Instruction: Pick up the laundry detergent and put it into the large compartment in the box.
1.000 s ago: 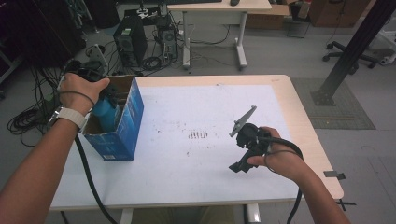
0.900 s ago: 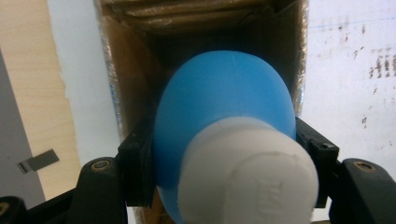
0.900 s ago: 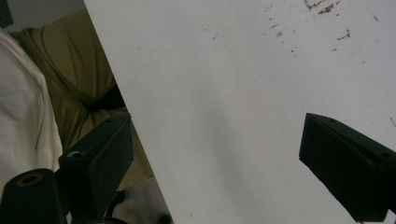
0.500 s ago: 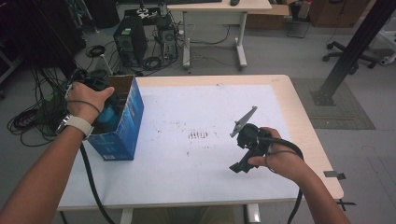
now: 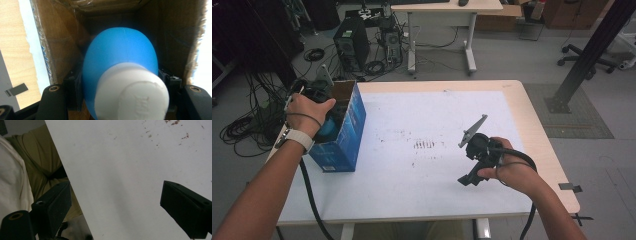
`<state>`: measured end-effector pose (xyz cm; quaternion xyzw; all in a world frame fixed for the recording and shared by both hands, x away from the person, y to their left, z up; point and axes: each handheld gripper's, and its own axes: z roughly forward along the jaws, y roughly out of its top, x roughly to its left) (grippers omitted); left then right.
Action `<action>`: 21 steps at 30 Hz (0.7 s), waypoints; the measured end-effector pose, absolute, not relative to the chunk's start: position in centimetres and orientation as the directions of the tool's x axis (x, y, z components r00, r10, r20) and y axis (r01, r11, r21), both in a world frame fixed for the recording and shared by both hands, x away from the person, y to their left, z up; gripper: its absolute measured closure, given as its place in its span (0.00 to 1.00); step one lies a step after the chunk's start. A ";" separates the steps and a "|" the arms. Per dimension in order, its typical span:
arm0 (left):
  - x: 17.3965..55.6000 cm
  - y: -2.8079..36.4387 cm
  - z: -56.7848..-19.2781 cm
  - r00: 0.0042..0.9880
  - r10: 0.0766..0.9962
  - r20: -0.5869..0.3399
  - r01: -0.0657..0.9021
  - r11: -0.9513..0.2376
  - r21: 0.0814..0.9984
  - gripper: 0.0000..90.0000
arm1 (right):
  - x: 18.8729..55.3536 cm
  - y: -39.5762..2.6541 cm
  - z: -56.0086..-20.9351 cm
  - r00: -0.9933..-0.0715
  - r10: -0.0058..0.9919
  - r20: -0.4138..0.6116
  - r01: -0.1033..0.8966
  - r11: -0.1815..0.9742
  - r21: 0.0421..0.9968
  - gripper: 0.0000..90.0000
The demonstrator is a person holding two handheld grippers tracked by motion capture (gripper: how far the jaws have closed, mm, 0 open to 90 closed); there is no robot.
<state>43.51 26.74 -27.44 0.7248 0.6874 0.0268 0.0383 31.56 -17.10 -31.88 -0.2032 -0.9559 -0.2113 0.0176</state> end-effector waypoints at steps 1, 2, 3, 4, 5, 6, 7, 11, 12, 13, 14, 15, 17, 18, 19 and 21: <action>43.5 26.8 -27.5 0.054 0.998 -0.015 0.994 -0.052 0.094 0.41 | 31.6 -17.1 -31.9 -0.917 0.381 0.119 0.396 0.829 0.396 0.12; 43.5 26.8 -27.5 0.052 0.999 -0.016 0.994 -0.050 0.095 0.41 | 31.6 -17.1 -31.9 -0.917 0.381 0.120 0.396 0.828 0.397 0.12; 43.5 26.8 -27.4 0.051 0.999 -0.014 0.994 -0.050 0.097 0.41 | 31.6 -17.1 -31.9 -0.917 0.380 0.121 0.395 0.828 0.397 0.12; 43.5 26.8 -27.4 0.052 0.999 -0.015 0.994 -0.050 0.096 0.41 | 31.5 -17.1 -31.9 -0.917 0.380 0.120 0.395 0.828 0.397 0.12; 43.5 26.8 -27.5 0.054 0.998 -0.014 0.994 -0.052 0.097 0.41 | 31.5 -17.1 -31.9 -0.917 0.380 0.120 0.396 0.828 0.397 0.12; 43.5 26.8 -27.5 0.055 0.998 -0.015 0.994 -0.053 0.099 0.41 | 31.5 -17.1 -31.9 -0.918 0.379 0.119 0.394 0.829 0.397 0.12; 43.5 26.8 -27.5 0.056 0.998 -0.014 0.993 -0.054 0.100 0.41 | 31.5 -17.1 -31.9 -0.918 0.379 0.120 0.394 0.829 0.397 0.12; 43.5 26.9 -27.5 0.061 0.998 -0.018 0.994 -0.059 0.097 0.41 | 31.5 -17.1 -31.8 -0.917 0.381 0.119 0.396 0.829 0.396 0.12; 43.5 26.9 -27.5 0.062 0.998 -0.020 0.993 -0.059 0.098 0.41 | 31.5 -17.2 -31.8 -0.917 0.382 0.118 0.395 0.828 0.398 0.12; 43.5 27.0 -27.5 0.062 0.998 -0.021 0.993 -0.059 0.101 0.41 | 31.5 -17.2 -31.8 -0.917 0.382 0.117 0.396 0.827 0.399 0.12; 43.5 27.0 -27.6 0.062 0.998 -0.022 0.993 -0.059 0.103 0.41 | 31.5 -17.2 -31.8 -0.917 0.382 0.117 0.396 0.827 0.399 0.12; 43.5 27.1 -27.6 0.063 0.998 -0.023 0.993 -0.060 0.105 0.41 | 31.4 -17.2 -31.8 -0.917 0.382 0.117 0.396 0.828 0.398 0.12; 43.5 27.1 -27.6 0.065 0.998 -0.026 0.992 -0.062 0.108 0.41 | 31.4 -17.2 -31.8 -0.916 0.382 0.119 0.396 0.828 0.397 0.12; 43.5 27.2 -27.6 0.067 0.997 -0.026 0.992 -0.064 0.107 0.41 | 31.4 -17.2 -31.8 -0.917 0.381 0.118 0.395 0.828 0.398 0.12; 43.5 27.2 -27.6 0.066 0.997 -0.027 0.992 -0.063 0.107 0.41 | 31.4 -17.2 -31.8 -0.916 0.382 0.118 0.396 0.828 0.397 0.12; 43.6 27.3 -27.6 0.068 0.997 -0.030 0.993 -0.064 0.104 0.41 | 31.4 -17.2 -31.8 -0.916 0.382 0.118 0.397 0.828 0.396 0.12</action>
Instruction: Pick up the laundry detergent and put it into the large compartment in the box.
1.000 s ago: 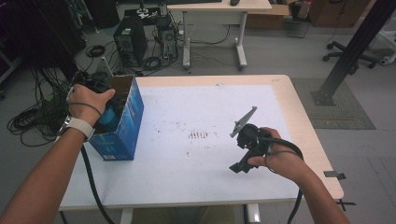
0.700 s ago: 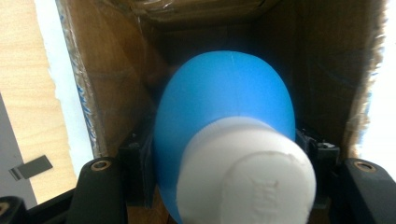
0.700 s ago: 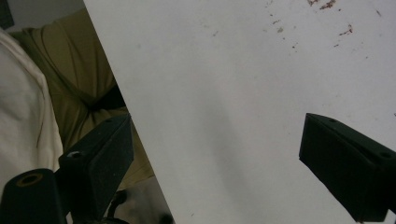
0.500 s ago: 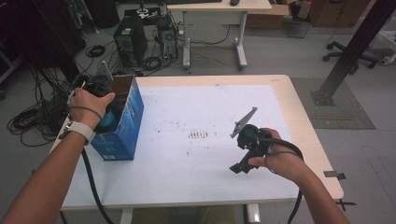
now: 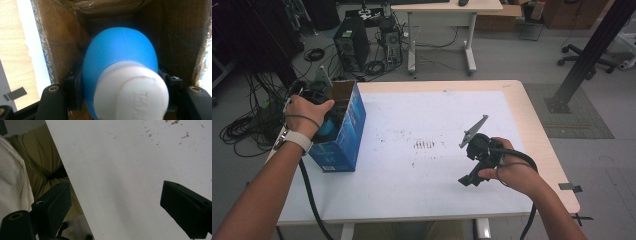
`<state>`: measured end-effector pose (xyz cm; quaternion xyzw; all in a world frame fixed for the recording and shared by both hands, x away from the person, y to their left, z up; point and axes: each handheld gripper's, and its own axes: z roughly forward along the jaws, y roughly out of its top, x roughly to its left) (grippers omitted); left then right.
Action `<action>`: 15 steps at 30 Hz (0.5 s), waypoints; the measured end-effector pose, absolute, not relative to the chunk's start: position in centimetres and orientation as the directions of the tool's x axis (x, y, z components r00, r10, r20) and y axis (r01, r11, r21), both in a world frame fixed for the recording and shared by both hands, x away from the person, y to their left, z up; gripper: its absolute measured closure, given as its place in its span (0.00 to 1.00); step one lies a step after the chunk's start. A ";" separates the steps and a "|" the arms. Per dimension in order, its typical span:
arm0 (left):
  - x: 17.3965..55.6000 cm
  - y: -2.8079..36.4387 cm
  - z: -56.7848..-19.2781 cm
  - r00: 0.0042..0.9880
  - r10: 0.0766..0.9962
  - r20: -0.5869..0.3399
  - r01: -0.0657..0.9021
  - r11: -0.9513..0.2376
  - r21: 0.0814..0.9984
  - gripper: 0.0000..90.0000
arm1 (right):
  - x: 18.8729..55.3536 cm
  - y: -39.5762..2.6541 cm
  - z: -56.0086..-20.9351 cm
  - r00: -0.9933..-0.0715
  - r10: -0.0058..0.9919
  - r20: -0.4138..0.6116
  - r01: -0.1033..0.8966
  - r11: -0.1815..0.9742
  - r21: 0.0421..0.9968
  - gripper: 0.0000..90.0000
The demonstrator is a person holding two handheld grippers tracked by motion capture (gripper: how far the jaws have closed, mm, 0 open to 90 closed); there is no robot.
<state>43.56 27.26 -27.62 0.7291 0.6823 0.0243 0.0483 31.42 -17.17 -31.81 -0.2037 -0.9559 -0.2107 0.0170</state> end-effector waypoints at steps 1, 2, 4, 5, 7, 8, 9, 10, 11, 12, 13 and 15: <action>43.6 27.3 -27.6 0.068 0.997 -0.031 0.993 -0.065 0.102 0.41 | 31.4 -17.1 -31.8 -0.916 0.383 0.118 0.397 0.828 0.395 0.12; 43.6 27.3 -27.6 0.070 0.997 -0.032 0.993 -0.066 0.101 0.41 | 31.4 -17.1 -31.8 -0.916 0.382 0.119 0.397 0.829 0.394 0.12; 43.7 27.4 -27.7 0.072 0.997 -0.036 0.993 -0.068 0.101 0.41 | 31.4 -17.0 -31.8 -0.917 0.380 0.119 0.395 0.830 0.394 0.12; 43.7 27.5 -27.7 0.074 0.997 -0.038 0.993 -0.070 0.100 0.41 | 31.4 -17.0 -31.8 -0.917 0.380 0.119 0.395 0.831 0.393 0.12; 43.7 27.7 -27.7 0.071 0.996 -0.049 0.993 -0.066 0.103 0.41 | 31.5 -16.9 -31.8 -0.917 0.380 0.119 0.395 0.830 0.393 0.12; 43.7 27.8 -27.7 0.070 0.996 -0.052 0.993 -0.065 0.102 0.40 | 31.5 -16.9 -31.9 -0.917 0.382 0.120 0.397 0.830 0.392 0.12; 43.8 27.8 -27.7 0.070 0.996 -0.056 0.993 -0.064 0.101 0.39 | 31.5 -16.9 -31.9 -0.916 0.382 0.121 0.398 0.830 0.392 0.12; 43.8 27.8 -27.7 0.072 0.996 -0.055 0.993 -0.066 0.101 0.39 | 31.6 -16.8 -31.9 -0.917 0.379 0.121 0.395 0.831 0.392 0.12; 43.8 27.8 -27.8 0.073 0.996 -0.053 0.993 -0.068 0.100 0.38 | 31.6 -16.8 -31.9 -0.917 0.380 0.121 0.396 0.831 0.390 0.12; 43.8 27.7 -27.8 0.074 0.996 -0.053 0.993 -0.068 0.099 0.37 | 31.6 -16.7 -31.9 -0.918 0.377 0.122 0.394 0.832 0.391 0.12; 43.8 27.7 -27.8 0.074 0.996 -0.054 0.993 -0.069 0.097 0.36 | 31.6 -16.6 -31.9 -0.919 0.376 0.121 0.392 0.833 0.390 0.12; 43.9 27.7 -27.8 0.077 0.995 -0.057 0.993 -0.071 0.096 0.35 | 31.6 -16.6 -31.9 -0.919 0.376 0.122 0.393 0.833 0.389 0.12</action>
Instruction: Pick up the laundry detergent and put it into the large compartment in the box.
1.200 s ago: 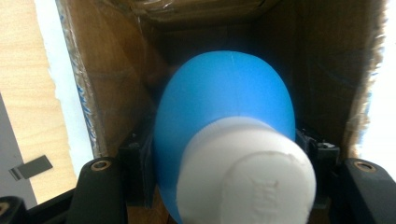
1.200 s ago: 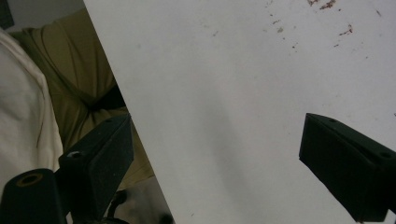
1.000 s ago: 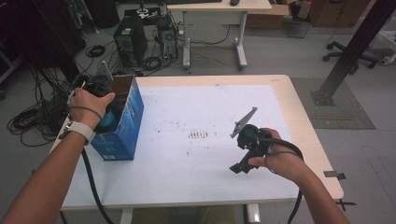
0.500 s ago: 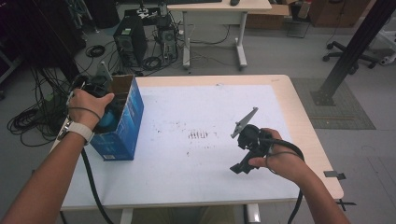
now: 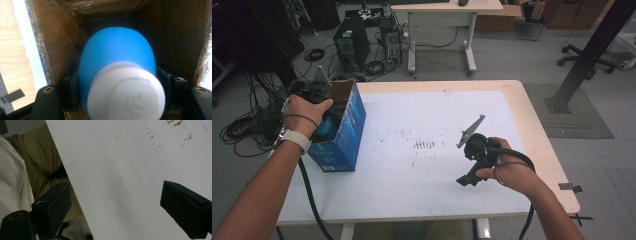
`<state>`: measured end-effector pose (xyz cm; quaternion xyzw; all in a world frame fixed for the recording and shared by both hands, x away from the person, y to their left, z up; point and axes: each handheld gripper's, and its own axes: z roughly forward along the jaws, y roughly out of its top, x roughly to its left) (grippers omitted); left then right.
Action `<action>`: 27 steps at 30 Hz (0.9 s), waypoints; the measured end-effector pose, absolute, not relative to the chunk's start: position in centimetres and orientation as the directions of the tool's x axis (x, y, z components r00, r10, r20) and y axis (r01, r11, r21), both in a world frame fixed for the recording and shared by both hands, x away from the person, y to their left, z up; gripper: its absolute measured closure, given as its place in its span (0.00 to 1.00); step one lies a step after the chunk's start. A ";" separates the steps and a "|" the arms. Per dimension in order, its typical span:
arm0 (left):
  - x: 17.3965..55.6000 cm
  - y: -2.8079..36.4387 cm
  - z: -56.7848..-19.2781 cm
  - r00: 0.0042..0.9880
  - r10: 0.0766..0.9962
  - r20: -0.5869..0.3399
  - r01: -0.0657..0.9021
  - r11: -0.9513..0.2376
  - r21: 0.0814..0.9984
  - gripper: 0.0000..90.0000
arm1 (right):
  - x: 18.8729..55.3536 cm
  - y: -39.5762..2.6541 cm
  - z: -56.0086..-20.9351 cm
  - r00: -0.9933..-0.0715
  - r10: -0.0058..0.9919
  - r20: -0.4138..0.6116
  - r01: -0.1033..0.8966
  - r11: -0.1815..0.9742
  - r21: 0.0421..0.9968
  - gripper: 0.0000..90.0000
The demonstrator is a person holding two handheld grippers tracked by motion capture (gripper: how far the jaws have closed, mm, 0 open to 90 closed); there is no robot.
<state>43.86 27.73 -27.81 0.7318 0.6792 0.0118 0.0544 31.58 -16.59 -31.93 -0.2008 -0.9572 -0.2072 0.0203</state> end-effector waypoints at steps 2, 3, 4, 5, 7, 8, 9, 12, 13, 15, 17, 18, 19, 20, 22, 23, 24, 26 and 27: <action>43.9 27.7 -27.8 0.078 0.995 -0.058 0.993 -0.072 0.097 0.35 | 31.6 -16.6 -31.9 -0.918 0.376 0.123 0.393 0.833 0.389 0.12; 43.9 27.8 -27.8 0.079 0.995 -0.057 0.993 -0.073 0.097 0.35 | 31.6 -16.6 -31.9 -0.919 0.376 0.123 0.393 0.833 0.389 0.12; 43.9 27.8 -27.8 0.079 0.995 -0.056 0.993 -0.074 0.097 0.35 | 31.6 -16.6 -31.9 -0.919 0.376 0.122 0.393 0.833 0.389 0.12; 43.9 27.8 -27.8 0.080 0.995 -0.057 0.993 -0.074 0.096 0.34 | 31.6 -16.6 -32.0 -0.919 0.375 0.122 0.392 0.834 0.388 0.12; 43.9 27.8 -27.9 0.081 0.995 -0.060 0.993 -0.076 0.095 0.33 | 31.6 -16.6 -32.0 -0.919 0.375 0.123 0.393 0.834 0.388 0.12; 43.9 27.8 -27.9 0.084 0.995 -0.059 0.993 -0.078 0.093 0.32 | 31.5 -16.6 -32.0 -0.918 0.378 0.123 0.395 0.833 0.387 0.12; 43.9 27.8 -27.9 0.082 0.995 -0.058 0.993 -0.077 0.093 0.32 | 31.6 -16.6 -32.0 -0.919 0.375 0.123 0.393 0.834 0.388 0.12; 43.9 27.7 -27.9 0.082 0.995 -0.055 0.993 -0.077 0.090 0.30 | 31.5 -16.6 -32.0 -0.919 0.375 0.123 0.393 0.834 0.387 0.12; 43.9 27.7 -28.0 0.082 0.995 -0.055 0.993 -0.077 0.091 0.30 | 31.5 -16.6 -32.0 -0.919 0.375 0.123 0.392 0.835 0.387 0.12; 43.9 27.6 -28.0 0.085 0.995 -0.055 0.993 -0.080 0.089 0.29 | 31.5 -16.6 -32.0 -0.919 0.375 0.123 0.392 0.834 0.387 0.12; 43.9 27.6 -28.0 0.086 0.995 -0.058 0.993 -0.080 0.089 0.27 | 31.5 -16.6 -32.0 -0.919 0.374 0.123 0.392 0.835 0.387 0.12; 43.9 27.7 -28.0 0.087 0.995 -0.059 0.993 -0.081 0.091 0.27 | 31.5 -16.6 -32.0 -0.919 0.376 0.124 0.393 0.835 0.386 0.12; 43.9 27.7 -28.0 0.088 0.994 -0.057 0.992 -0.083 0.090 0.27 | 31.5 -16.6 -32.0 -0.918 0.376 0.124 0.394 0.834 0.386 0.12; 43.9 27.7 -28.0 0.090 0.994 -0.057 0.992 -0.084 0.090 0.27 | 31.5 -16.6 -32.0 -0.918 0.376 0.125 0.394 0.834 0.387 0.12; 43.9 27.7 -28.0 0.092 0.994 -0.057 0.992 -0.086 0.091 0.26 | 31.5 -16.6 -32.1 -0.918 0.377 0.126 0.395 0.834 0.386 0.12; 43.9 27.7 -28.0 0.093 0.994 -0.057 0.992 -0.087 0.091 0.26 | 31.5 -16.6 -32.1 -0.918 0.377 0.126 0.395 0.834 0.386 0.12; 43.9 27.6 -28.0 0.094 0.994 -0.056 0.992 -0.089 0.091 0.26 | 31.5 -16.6 -32.1 -0.918 0.376 0.126 0.395 0.834 0.386 0.12; 43.9 27.6 -28.0 0.097 0.994 -0.052 0.992 -0.092 0.092 0.26 | 31.5 -16.6 -32.1 -0.918 0.375 0.126 0.394 0.834 0.388 0.12; 43.8 27.6 -28.0 0.097 0.994 -0.049 0.991 -0.092 0.095 0.26 | 31.5 -16.6 -32.1 -0.919 0.375 0.125 0.393 0.834 0.387 0.12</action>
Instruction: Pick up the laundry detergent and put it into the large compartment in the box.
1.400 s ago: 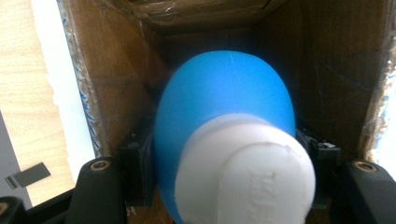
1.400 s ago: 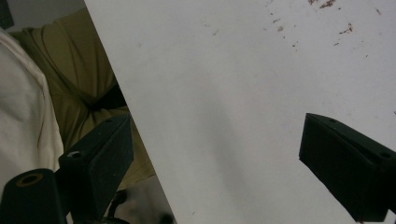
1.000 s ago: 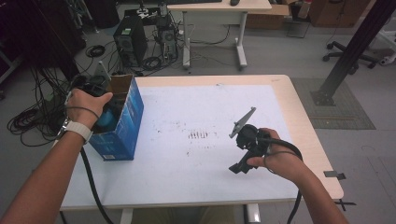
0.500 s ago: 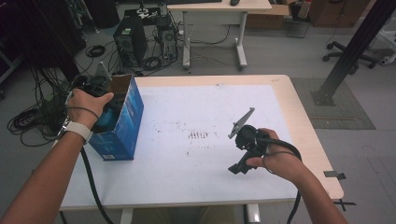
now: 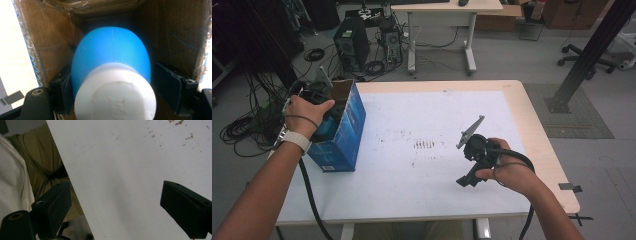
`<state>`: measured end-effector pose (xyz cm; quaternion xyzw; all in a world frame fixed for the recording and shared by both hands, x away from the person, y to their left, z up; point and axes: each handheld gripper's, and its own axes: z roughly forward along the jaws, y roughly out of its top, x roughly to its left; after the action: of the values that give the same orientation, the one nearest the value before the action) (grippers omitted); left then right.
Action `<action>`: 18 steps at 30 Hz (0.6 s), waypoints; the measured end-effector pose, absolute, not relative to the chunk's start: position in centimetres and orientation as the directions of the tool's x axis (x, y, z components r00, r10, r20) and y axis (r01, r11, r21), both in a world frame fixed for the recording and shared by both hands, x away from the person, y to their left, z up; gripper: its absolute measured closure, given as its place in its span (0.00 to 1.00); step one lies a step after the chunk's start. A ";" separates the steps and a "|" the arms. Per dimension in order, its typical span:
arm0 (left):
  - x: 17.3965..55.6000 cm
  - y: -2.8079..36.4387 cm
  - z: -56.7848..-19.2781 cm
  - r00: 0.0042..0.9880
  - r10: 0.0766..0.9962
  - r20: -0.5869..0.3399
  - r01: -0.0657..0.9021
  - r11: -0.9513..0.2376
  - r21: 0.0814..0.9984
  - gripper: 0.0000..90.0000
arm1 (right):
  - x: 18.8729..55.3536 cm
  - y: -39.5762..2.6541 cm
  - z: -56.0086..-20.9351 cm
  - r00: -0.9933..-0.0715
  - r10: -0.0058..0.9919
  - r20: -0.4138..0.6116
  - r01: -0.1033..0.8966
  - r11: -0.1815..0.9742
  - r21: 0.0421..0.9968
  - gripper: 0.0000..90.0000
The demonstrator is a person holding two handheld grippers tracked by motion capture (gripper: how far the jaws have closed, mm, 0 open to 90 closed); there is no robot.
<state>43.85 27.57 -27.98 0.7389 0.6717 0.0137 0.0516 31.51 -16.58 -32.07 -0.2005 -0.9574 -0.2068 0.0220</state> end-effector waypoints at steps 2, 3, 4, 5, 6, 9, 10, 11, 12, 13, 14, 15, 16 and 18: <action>43.8 27.5 -28.0 0.099 0.994 -0.044 0.991 -0.094 0.097 0.26 | 31.5 -16.6 -32.1 -0.919 0.374 0.125 0.393 0.835 0.386 0.12; 43.8 27.5 -28.0 0.102 0.994 -0.042 0.990 -0.097 0.098 0.26 | 31.5 -16.6 -32.0 -0.919 0.374 0.125 0.392 0.835 0.386 0.12; 43.8 27.5 -28.0 0.103 0.994 -0.041 0.990 -0.099 0.099 0.26 | 31.5 -16.6 -32.0 -0.919 0.375 0.125 0.393 0.834 0.387 0.12; 43.8 27.5 -27.9 0.105 0.994 -0.042 0.990 -0.100 0.100 0.26 | 31.5 -16.6 -32.0 -0.918 0.375 0.125 0.393 0.834 0.387 0.12; 43.8 27.5 -27.9 0.105 0.994 -0.044 0.990 -0.100 0.101 0.26 | 31.5 -16.6 -32.1 -0.918 0.375 0.125 0.393 0.834 0.387 0.12; 43.7 27.4 -27.8 0.108 0.993 -0.047 0.989 -0.103 0.107 0.26 | 31.5 -16.6 -32.1 -0.919 0.375 0.125 0.393 0.835 0.386 0.12; 43.7 27.4 -27.7 0.113 0.992 -0.047 0.989 -0.108 0.105 0.26 | 31.5 -16.6 -32.1 -0.919 0.374 0.126 0.393 0.834 0.387 0.12; 43.7 27.4 -27.7 0.114 0.992 -0.047 0.988 -0.108 0.106 0.26 | 31.5 -16.5 -32.1 -0.919 0.373 0.126 0.392 0.835 0.386 0.12; 43.7 27.4 -27.7 0.116 0.992 -0.046 0.988 -0.110 0.105 0.25 | 31.5 -16.5 -32.1 -0.919 0.373 0.126 0.392 0.835 0.387 0.12; 43.7 27.4 -27.7 0.113 0.992 -0.046 0.989 -0.108 0.103 0.25 | 31.5 -16.4 -32.1 -0.920 0.372 0.125 0.390 0.835 0.387 0.12; 43.7 27.4 -27.7 0.111 0.993 -0.045 0.989 -0.106 0.105 0.25 | 31.5 -16.4 -32.1 -0.920 0.371 0.125 0.389 0.835 0.388 0.12; 43.7 27.4 -27.7 0.113 0.993 -0.046 0.989 -0.108 0.104 0.25 | 31.5 -16.4 -32.1 -0.920 0.371 0.125 0.389 0.835 0.389 0.12; 43.7 27.3 -27.6 0.113 0.993 -0.047 0.989 -0.107 0.106 0.25 | 31.5 -16.4 -32.1 -0.920 0.370 0.125 0.389 0.835 0.388 0.12; 43.7 27.3 -27.6 0.115 0.992 -0.049 0.988 -0.109 0.107 0.25 | 31.5 -16.4 -32.1 -0.920 0.370 0.126 0.389 0.835 0.388 0.12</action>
<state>43.67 27.31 -27.58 0.7445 0.6650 0.0174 0.0564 31.50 -16.43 -32.12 -0.1983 -0.9577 -0.2072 0.0229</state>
